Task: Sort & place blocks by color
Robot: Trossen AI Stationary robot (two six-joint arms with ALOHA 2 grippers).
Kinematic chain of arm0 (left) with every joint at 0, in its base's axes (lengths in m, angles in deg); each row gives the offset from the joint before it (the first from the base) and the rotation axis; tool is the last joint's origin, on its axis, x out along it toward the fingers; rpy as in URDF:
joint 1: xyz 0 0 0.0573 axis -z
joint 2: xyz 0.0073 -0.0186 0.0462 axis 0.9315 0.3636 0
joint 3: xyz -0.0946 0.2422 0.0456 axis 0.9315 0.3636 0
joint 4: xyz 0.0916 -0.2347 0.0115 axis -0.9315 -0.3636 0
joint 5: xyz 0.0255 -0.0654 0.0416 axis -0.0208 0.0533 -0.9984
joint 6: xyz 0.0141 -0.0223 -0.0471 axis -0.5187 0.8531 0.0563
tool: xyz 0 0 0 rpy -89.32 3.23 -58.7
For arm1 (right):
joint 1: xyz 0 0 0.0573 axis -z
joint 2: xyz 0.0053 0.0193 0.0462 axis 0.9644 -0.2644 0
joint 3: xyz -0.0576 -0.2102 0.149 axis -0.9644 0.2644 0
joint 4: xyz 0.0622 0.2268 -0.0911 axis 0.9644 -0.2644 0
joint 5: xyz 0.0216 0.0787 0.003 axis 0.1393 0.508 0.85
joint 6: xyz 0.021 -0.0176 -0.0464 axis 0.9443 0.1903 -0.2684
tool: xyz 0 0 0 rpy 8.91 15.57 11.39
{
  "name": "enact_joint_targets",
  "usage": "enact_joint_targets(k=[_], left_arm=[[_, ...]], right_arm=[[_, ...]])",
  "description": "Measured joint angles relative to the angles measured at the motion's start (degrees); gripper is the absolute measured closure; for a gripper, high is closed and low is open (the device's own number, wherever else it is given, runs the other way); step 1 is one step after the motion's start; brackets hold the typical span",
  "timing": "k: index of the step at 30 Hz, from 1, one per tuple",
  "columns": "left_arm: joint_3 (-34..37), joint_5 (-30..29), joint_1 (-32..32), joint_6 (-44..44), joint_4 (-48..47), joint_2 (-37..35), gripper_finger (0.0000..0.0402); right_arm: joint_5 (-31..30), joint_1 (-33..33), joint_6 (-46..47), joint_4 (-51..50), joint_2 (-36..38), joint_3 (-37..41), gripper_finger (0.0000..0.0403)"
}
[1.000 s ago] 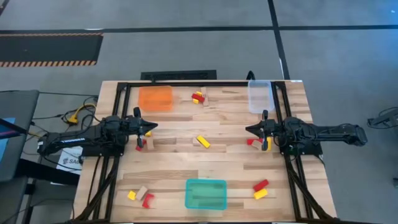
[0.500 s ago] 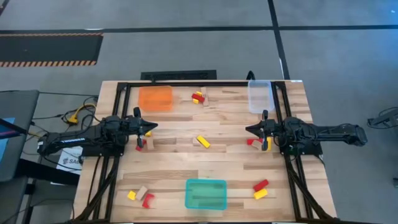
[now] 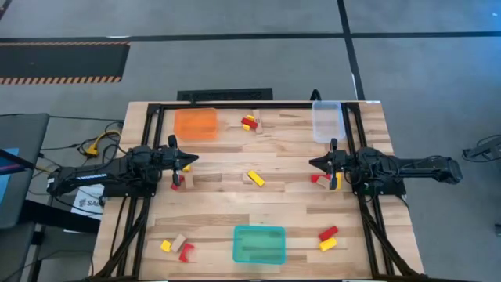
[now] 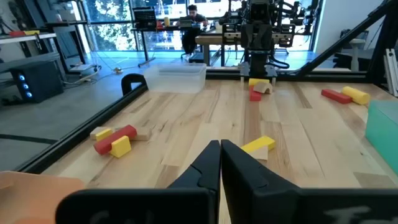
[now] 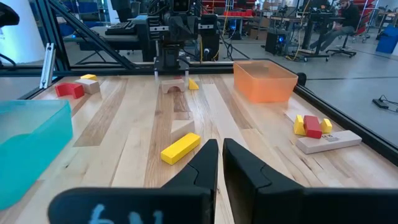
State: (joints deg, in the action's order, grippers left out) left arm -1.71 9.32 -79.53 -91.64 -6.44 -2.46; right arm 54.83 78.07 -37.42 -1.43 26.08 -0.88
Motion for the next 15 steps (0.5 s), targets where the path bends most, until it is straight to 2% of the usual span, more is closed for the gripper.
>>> enact_joint_targets(k=[8,10,15], left_arm=[[0.02,0.08,0.0,1.43,0.0,0.02,0.0401],[0.02,0.66,0.02,8.51,0.07,0.02,0.0401],[-0.38,1.93,0.02,37.29,0.99,0.0,0.0401]], right_arm=[[0.0,0.0,0.0,0.0,0.0,0.0,0.0351],[0.0,0.0,0.01,0.0,0.01,0.01,0.0351],[0.0,0.0,0.0,0.02,0.02,0.0,0.0351]])
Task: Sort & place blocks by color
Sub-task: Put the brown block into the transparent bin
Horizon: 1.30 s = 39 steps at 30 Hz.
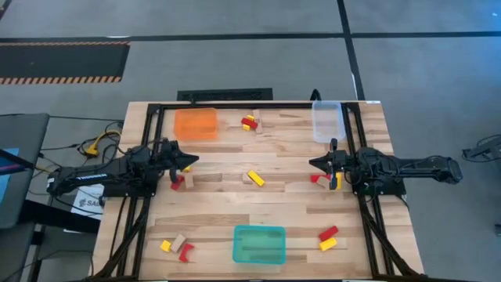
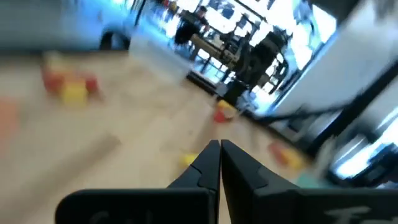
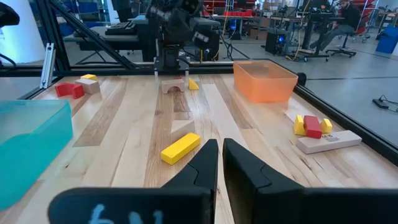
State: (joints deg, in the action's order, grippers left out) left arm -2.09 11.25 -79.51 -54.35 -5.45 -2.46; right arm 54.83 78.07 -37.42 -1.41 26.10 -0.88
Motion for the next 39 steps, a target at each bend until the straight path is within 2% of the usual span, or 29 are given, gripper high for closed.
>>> enact_joint_targets(k=[2,6,9,14,17,20,22,29,36,39], left_arm=[[-0.42,-0.05,0.0,10.45,-0.06,0.03,0.0402],[-0.59,-2.94,0.02,20.62,0.03,0.02,0.0401],[-0.63,-7.7,0.0,23.63,0.13,0.01,0.0401],[-0.63,-20.53,0.0,24.35,1.59,0.01,0.0401],[-0.73,-21.78,-0.11,16.91,8.73,0.01,0.0401],[-0.9,-18.48,-0.11,4.86,15.88,0.24,0.0401],[-1.49,-16.12,-0.11,-2.12,16.97,0.62,0.0402],[-6.87,-12.6,-0.12,-16.29,11.48,6.45,0.0401],[-19.17,-12.03,-0.13,-28.56,-0.92,15.8,0.0401],[-24.98,-12.05,-0.13,-31.71,-7.71,19.21,0.0402]], right_arm=[[0.0,0.0,0.0,-0.02,-0.02,0.02,0.0351],[0.01,0.02,0.0,0.22,-0.02,0.01,0.0351],[0.0,0.01,0.0,0.87,0.0,0.0,0.0351],[-0.76,0.18,0.36,6.93,-0.02,0.0,0.0351],[-4.02,0.96,5.57,11.98,0.02,-0.86,0.0351],[-6.16,2.03,7.85,13.05,-0.03,-3.34,0.0351],[-6.16,2.54,7.98,13.93,-0.87,-5.13,0.0351],[-6.13,2.69,11.14,13.77,-11.1,-12.93,0.0351],[-4.84,1.24,11.52,10.84,-23.64,-22.07,0.0351],[-4.7,-0.09,8.3,8.73,-27.39,-25.56,0.0351]])
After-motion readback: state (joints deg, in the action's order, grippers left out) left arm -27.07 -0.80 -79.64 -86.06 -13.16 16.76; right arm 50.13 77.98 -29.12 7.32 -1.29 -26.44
